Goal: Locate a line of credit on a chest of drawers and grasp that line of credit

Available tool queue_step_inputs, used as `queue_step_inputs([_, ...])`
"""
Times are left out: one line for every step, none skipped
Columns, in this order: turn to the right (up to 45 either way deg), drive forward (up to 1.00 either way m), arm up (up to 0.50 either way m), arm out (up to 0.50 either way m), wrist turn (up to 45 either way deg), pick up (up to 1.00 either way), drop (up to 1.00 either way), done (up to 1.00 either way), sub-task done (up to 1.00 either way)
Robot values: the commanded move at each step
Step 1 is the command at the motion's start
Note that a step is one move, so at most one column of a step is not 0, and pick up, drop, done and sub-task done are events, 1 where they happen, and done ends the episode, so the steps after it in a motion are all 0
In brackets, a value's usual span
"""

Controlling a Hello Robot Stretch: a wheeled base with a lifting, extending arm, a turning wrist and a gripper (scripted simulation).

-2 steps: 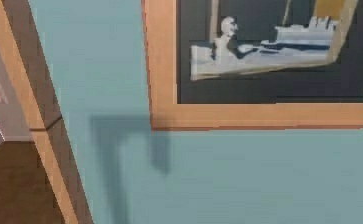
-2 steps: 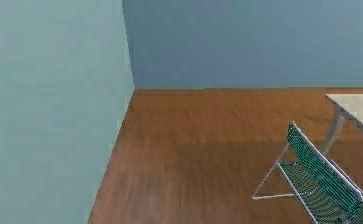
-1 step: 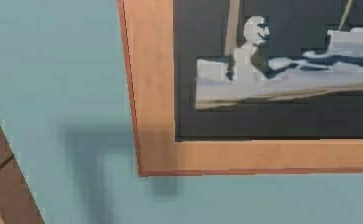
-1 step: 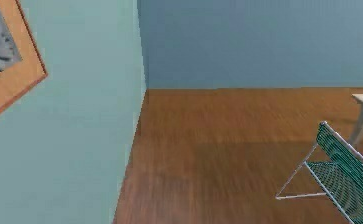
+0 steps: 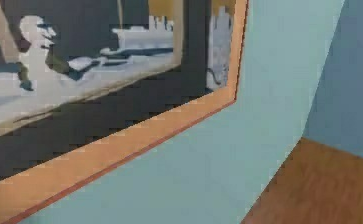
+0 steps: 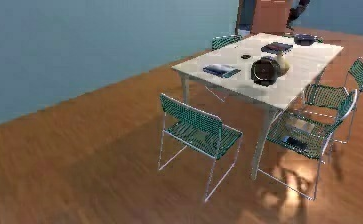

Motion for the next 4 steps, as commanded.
queue_step_inputs([45.0,0.0,0.0,0.0,0.0,0.0,0.0,0.0,0.0])
queue_step_inputs([45.0,0.0,0.0,0.0,0.0,0.0,0.0,0.0,0.0])
queue_step_inputs([42.0,0.0,0.0,0.0,0.0,0.0,0.0,0.0,0.0])
queue_step_inputs([0.0,0.15,0.0,0.0,0.0,0.0,0.0,0.0,0.0])
